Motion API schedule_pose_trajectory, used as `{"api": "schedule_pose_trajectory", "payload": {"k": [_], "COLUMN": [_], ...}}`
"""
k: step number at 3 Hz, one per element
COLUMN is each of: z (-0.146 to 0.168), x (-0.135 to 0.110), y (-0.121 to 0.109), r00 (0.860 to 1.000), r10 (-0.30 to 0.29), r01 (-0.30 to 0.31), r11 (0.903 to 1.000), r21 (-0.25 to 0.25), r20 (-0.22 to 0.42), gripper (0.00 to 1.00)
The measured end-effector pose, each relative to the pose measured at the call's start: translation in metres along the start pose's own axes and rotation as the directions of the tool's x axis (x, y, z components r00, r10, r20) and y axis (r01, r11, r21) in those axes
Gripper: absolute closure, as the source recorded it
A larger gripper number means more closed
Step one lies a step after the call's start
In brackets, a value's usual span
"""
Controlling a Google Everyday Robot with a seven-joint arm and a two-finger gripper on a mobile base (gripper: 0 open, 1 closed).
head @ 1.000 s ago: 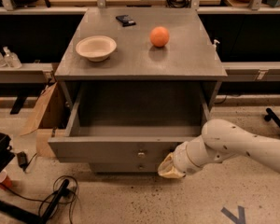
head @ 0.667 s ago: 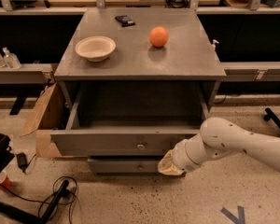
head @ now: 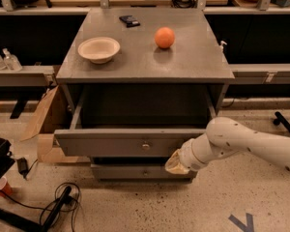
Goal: Close top drawer
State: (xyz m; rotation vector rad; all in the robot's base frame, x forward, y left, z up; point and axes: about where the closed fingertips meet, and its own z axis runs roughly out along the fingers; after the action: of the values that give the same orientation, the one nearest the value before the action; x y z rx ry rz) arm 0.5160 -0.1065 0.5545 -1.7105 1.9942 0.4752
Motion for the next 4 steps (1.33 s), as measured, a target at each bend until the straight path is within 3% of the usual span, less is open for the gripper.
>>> {"api": "schedule_pose_trajectory", "payload": {"k": [1,2,3,4], "z": [-0.022,-0.039,-0.070,-0.086], "x": [0.018,0.029,0.035,0.035], "y": [-0.027,-0.041,-0.057,-0.065], "r00": [0.998,0.996,0.993,0.993], "r10": [0.053,0.081,0.100,0.104], "r01": [-0.051,-0.075,-0.088,-0.088], "r11": [0.9959,0.9899,0.9785,0.9718], "r21": [0.075,0.120,0.186,0.219], "r20": [-0.028,-0.042,-0.058,-0.062], "gripper": [1.00,1.00,1.00,1.00]}}
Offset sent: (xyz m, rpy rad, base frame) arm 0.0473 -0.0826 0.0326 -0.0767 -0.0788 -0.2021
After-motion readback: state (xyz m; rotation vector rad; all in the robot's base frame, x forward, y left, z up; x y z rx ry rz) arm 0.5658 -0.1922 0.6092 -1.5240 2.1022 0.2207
